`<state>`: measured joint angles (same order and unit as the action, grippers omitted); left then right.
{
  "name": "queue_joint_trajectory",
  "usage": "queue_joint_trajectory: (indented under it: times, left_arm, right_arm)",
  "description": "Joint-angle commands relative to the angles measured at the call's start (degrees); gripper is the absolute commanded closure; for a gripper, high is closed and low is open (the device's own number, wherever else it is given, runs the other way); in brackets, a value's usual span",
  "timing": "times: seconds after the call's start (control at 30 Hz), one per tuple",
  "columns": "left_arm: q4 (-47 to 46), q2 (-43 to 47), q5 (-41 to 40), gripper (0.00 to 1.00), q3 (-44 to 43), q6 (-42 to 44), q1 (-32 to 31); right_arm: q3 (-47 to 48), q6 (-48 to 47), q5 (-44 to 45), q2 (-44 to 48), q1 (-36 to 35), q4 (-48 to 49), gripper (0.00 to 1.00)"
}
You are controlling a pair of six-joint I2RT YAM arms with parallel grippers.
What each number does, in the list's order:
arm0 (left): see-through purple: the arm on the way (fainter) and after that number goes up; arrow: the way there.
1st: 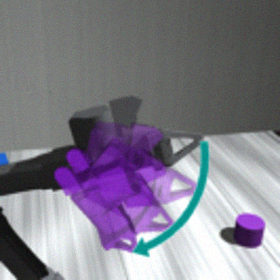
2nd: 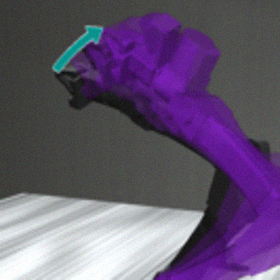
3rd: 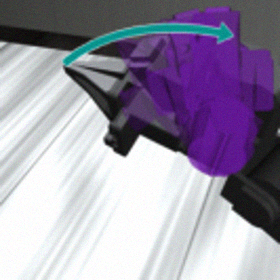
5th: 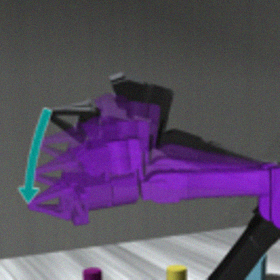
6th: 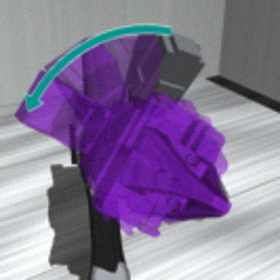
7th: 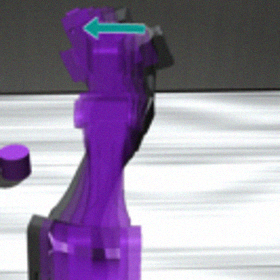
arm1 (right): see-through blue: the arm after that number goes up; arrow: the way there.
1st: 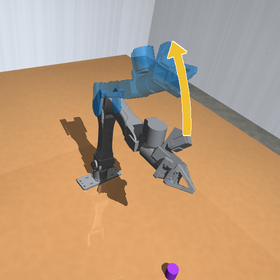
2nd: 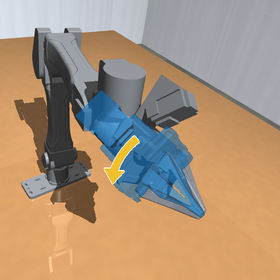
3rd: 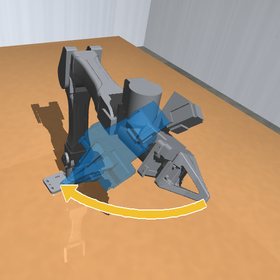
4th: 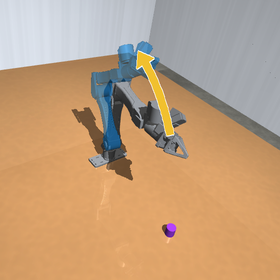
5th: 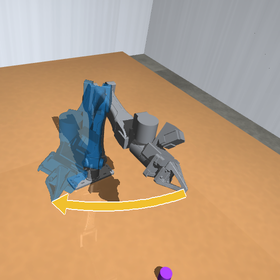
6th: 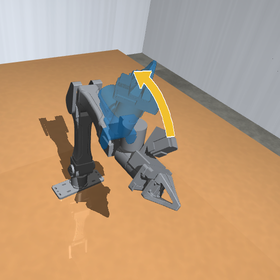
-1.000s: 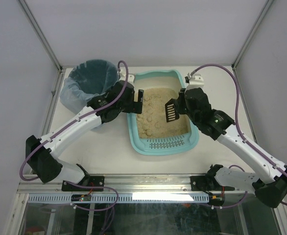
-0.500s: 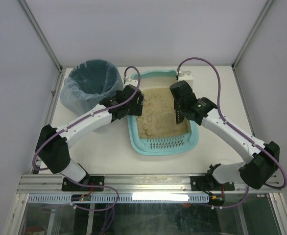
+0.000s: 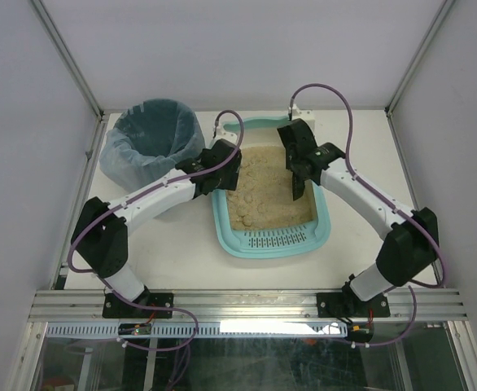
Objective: Clean the litter box
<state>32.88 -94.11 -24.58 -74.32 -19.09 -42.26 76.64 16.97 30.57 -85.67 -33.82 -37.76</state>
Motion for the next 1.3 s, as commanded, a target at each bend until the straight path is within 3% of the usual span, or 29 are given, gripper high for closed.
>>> queue_joint_trajectory:
  times: [0.0,0.43,0.67,1.27]
  left_arm:
    - [-4.35,0.15,-0.21,0.41,-0.47,2.21,1.24]
    - [-5.64,-1.38,4.46,0.47,0.15,2.48,1.83]
    - [-5.64,-2.16,5.44,0.5,-0.16,2.64,1.75]
    - [-5.55,-3.53,9.66,0.55,-0.99,3.13,1.8]
  right_arm:
    - [5.33,-1.38,-1.05,-4.32,0.05,-1.04,1.0]
    - [-0.05,4.27,-18.9,-2.21,0.21,5.02,1.0]
    - [-3.02,6.97,-23.55,-2.16,0.74,7.02,1.0]
    - [-21.3,21.95,-31.63,3.34,4.1,24.84,1.0]
